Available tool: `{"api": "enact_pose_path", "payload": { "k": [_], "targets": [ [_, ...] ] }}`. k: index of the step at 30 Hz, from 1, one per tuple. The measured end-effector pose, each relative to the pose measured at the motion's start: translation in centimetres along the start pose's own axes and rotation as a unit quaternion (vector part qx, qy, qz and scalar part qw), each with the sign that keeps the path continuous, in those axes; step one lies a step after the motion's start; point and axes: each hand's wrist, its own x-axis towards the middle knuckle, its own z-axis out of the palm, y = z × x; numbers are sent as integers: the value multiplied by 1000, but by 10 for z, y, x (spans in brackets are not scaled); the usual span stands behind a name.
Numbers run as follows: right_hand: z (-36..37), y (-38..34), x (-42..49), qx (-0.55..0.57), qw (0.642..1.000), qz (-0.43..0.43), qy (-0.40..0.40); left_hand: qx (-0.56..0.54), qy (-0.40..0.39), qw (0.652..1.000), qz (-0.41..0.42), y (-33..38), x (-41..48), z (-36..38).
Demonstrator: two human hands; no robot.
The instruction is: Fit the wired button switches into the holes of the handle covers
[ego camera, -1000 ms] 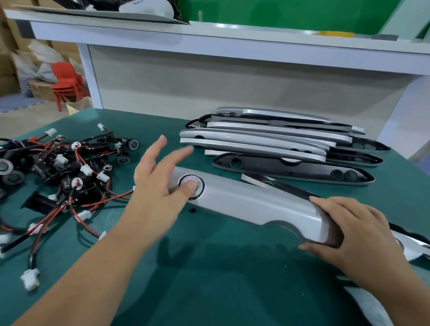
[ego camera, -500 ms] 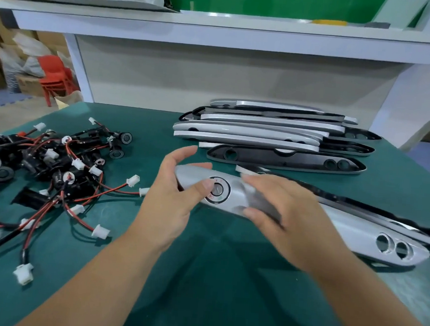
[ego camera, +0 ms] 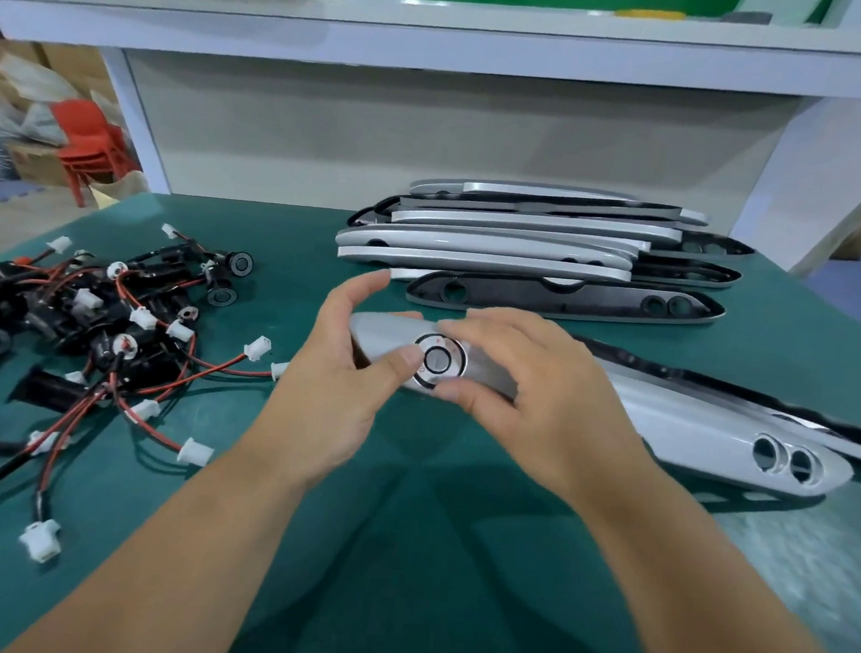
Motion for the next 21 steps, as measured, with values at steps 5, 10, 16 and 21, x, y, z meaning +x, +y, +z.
{"api": "enact_pose_path", "payload": {
  "k": [5, 10, 16, 21],
  "targets": [
    [-11, 14, 0, -44, 984, 142, -94, 72, 9, 997, -28, -4, -1, -1],
    [-2, 11, 0, -138, 973, 157, -102, 145, 5, 987, -62, -7, -2, -1],
    [4, 2, 2, -155, 967, 185, -77, 91, 5, 993, -76, -2, -2, 4],
    [3, 0, 1, -141, 968, 196, -72, 45, 18, 997, -65, 2, -2, 7]
  ]
}}
